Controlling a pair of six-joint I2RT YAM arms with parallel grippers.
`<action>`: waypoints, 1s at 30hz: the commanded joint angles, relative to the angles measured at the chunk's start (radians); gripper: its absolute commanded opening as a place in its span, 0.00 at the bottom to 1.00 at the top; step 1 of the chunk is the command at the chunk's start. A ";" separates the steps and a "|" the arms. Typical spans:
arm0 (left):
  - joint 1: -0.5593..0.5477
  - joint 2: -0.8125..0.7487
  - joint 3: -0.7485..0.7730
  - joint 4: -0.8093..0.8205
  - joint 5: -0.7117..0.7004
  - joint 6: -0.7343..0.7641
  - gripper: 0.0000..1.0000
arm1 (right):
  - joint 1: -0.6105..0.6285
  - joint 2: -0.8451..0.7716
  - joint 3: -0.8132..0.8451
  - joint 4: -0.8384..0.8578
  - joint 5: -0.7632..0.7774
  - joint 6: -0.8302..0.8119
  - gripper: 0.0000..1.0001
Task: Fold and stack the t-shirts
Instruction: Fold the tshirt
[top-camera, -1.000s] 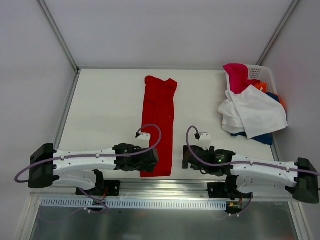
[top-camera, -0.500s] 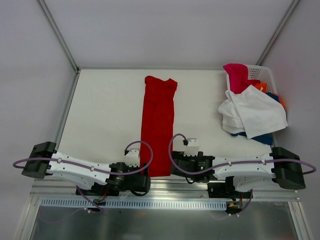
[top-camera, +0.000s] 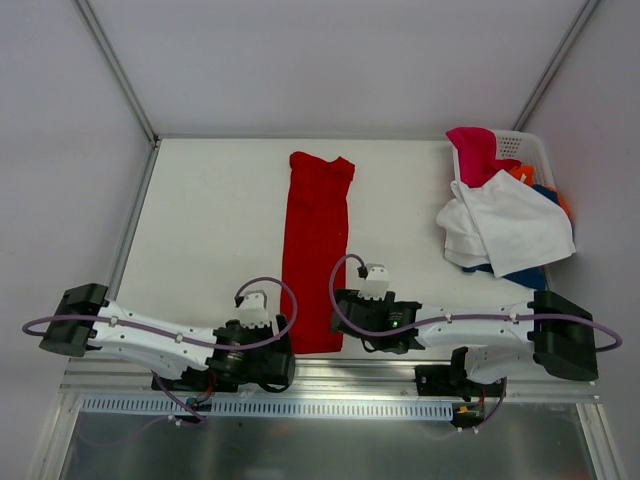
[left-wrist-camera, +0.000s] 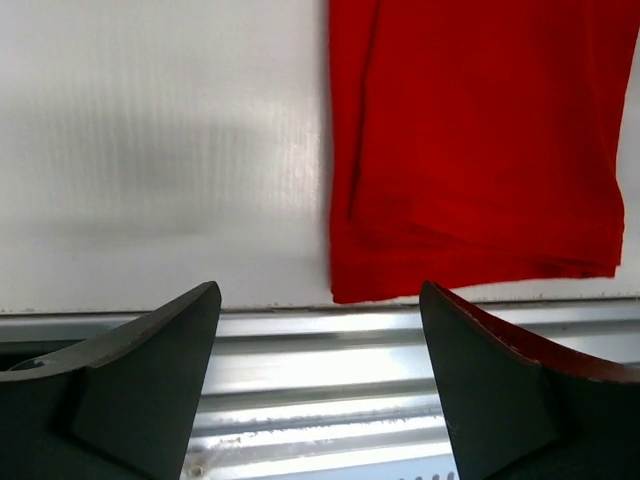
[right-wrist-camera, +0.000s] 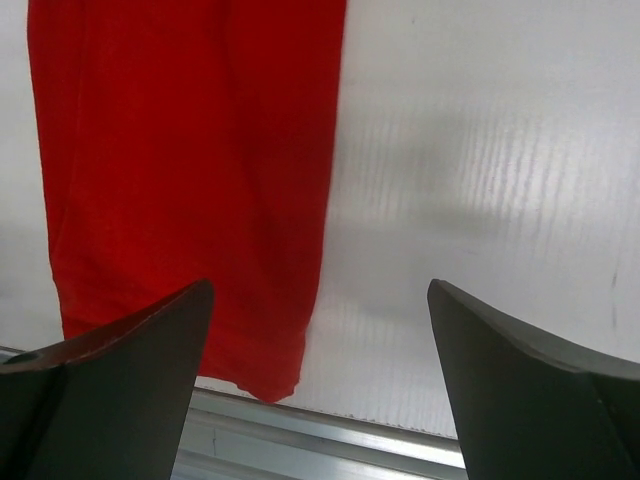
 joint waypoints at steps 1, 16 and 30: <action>0.001 -0.083 -0.078 -0.042 -0.093 -0.096 0.79 | -0.009 0.045 -0.013 0.113 -0.048 -0.029 0.93; 0.018 -0.098 -0.171 0.199 -0.084 0.019 0.80 | -0.019 0.136 -0.044 0.283 -0.131 -0.030 0.89; 0.076 -0.031 -0.154 0.268 -0.054 0.109 0.80 | 0.022 0.045 -0.093 0.125 -0.098 0.097 0.46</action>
